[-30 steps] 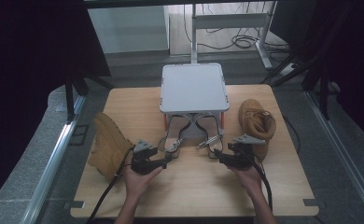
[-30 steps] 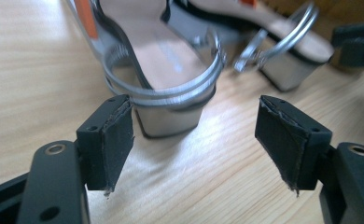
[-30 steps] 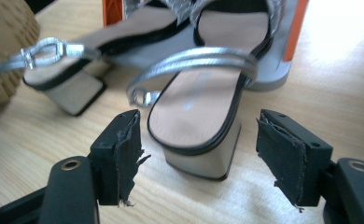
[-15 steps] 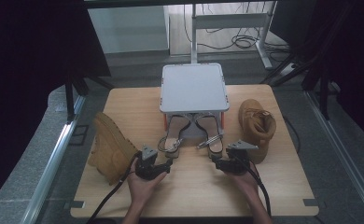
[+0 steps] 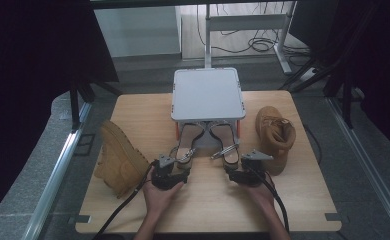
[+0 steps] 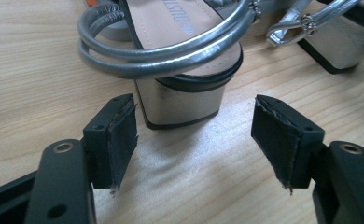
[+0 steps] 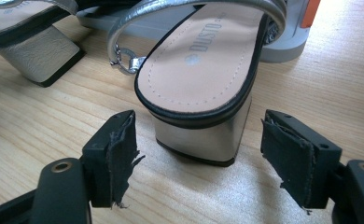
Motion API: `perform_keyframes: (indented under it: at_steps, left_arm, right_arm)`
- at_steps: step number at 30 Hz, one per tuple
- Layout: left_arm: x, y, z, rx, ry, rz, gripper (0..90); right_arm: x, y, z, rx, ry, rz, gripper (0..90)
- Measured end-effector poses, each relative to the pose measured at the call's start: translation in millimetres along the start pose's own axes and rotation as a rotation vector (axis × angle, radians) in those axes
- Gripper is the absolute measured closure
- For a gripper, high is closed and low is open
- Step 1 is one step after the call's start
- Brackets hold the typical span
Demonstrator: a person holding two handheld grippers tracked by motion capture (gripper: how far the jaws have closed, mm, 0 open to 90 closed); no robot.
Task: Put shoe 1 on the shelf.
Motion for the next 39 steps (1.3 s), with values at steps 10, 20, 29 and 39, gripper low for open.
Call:
perform_keyframes:
  at_steps: [10,20,29,39]
  left_arm:
    - [-5.2,-3.2,8.7,-0.025,-0.022,0.011,34.2]
    - [-8.9,-3.1,16.7,-0.061,-0.014,-0.020,37.3]
    - [-11.0,-6.0,23.7,-0.114,-0.048,-0.033,40.5]
    - [-22.0,-11.8,23.1,-0.116,-0.076,-0.069,40.9]
  right_arm:
    - [-3.9,3.8,7.9,0.016,0.004,-0.021,27.0]
    - [-9.0,2.6,17.9,0.063,0.008,-0.038,32.4]
    - [-9.5,1.4,18.8,0.079,0.008,-0.044,35.3]
    - [-9.4,1.3,18.7,0.079,0.008,-0.044,35.4]
Point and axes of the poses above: each handheld gripper's, and its own axes: z roughly forward along the jaws, x roughly out of its underside, y roughly to its left, the point moved 7 cm from there along z, roughly forward along the jaws, and after that the axes turned 4 degrees about -x, right-handed, at the moved point
